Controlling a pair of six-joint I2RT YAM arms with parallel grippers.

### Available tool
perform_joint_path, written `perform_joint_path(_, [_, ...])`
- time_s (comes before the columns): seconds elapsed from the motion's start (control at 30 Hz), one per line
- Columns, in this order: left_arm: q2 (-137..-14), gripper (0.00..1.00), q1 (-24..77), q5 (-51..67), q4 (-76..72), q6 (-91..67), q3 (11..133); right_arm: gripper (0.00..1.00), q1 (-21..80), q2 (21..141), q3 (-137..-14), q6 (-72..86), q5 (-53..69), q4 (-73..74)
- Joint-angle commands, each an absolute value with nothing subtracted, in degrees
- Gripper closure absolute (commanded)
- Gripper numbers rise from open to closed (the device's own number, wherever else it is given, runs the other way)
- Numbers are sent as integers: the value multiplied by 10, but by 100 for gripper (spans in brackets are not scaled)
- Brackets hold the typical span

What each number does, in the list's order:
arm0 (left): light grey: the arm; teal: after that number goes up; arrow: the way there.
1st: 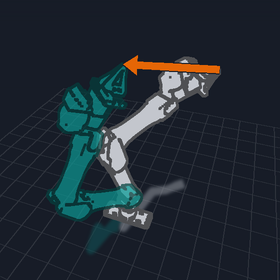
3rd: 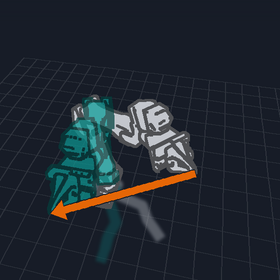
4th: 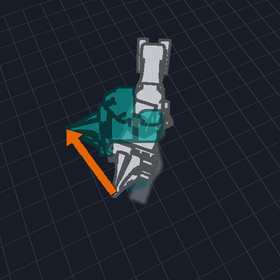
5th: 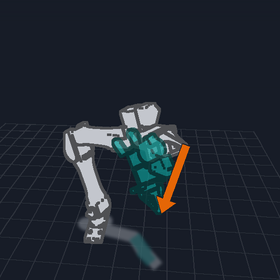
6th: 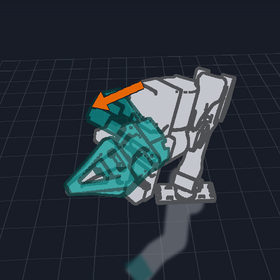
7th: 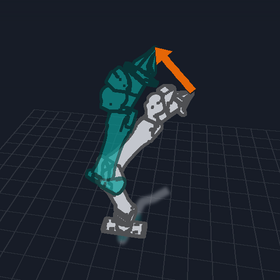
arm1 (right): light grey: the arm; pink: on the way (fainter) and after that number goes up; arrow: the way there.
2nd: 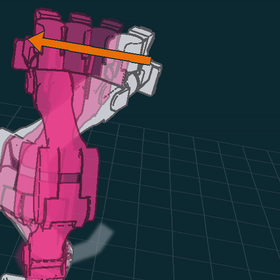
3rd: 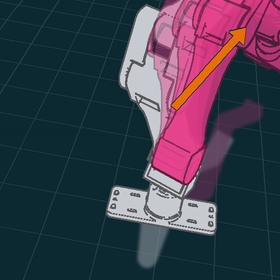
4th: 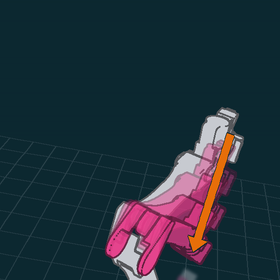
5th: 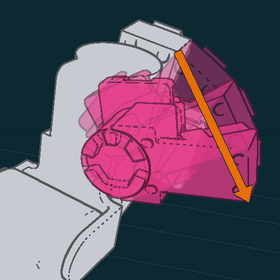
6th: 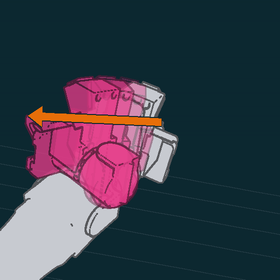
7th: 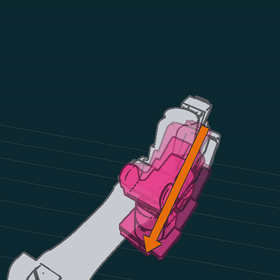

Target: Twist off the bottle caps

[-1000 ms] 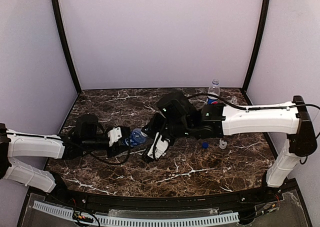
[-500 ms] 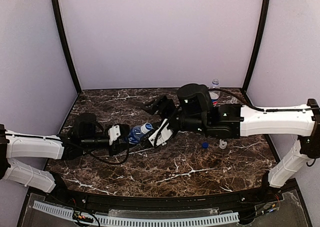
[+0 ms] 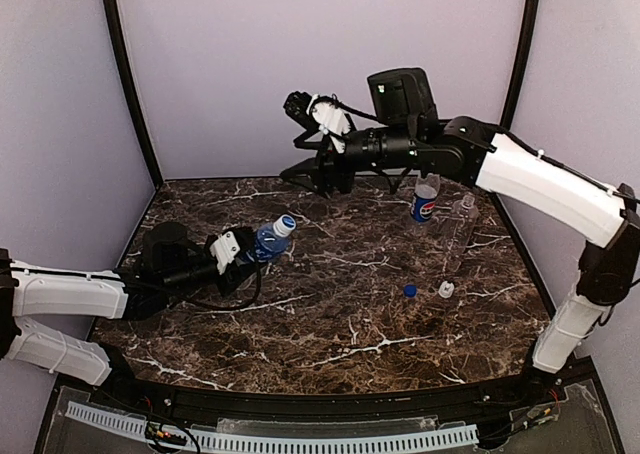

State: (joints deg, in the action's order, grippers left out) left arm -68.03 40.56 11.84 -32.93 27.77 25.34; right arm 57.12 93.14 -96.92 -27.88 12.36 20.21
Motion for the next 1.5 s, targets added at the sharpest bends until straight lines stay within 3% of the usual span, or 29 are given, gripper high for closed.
perform_joint_path(0.0, [-682, 68, 406, 77, -348, 263, 254, 34, 556, 1029, -1060, 30, 206, 355])
perform_joint_path(0.3, [-683, 68, 406, 87, -349, 263, 251, 37, 591, 1099, -1166, 66, 124, 457])
perform_joint_path(0.43, [-683, 68, 406, 93, -350, 263, 250, 53, 591, 1107, -1167, 64, 128, 461])
perform_joint_path(0.57, [-683, 68, 406, 92, -350, 266, 251, 76, 591, 1109, -1165, 52, 124, 463])
perform_joint_path(0.73, [-683, 68, 406, 88, -351, 268, 250, 81, 591, 1109, -1166, 31, 122, 480])
perform_joint_path(0.8, [-683, 68, 405, 91, -352, 266, 249, 88, 591, 1108, -1164, 11, 132, 488])
perform_joint_path(0.97, [-683, 68, 406, 174, -331, 278, 251, 100, 627, 1068, -1100, -201, 163, 475])
perform_joint_path(1.23, [-678, 70, 406, 357, -263, 305, 260, 100, 673, 970, -935, -658, 130, 414])
perform_joint_path(1.47, [-682, 71, 406, 367, -265, 320, 267, 100, 687, 994, -952, -845, 4, 414])
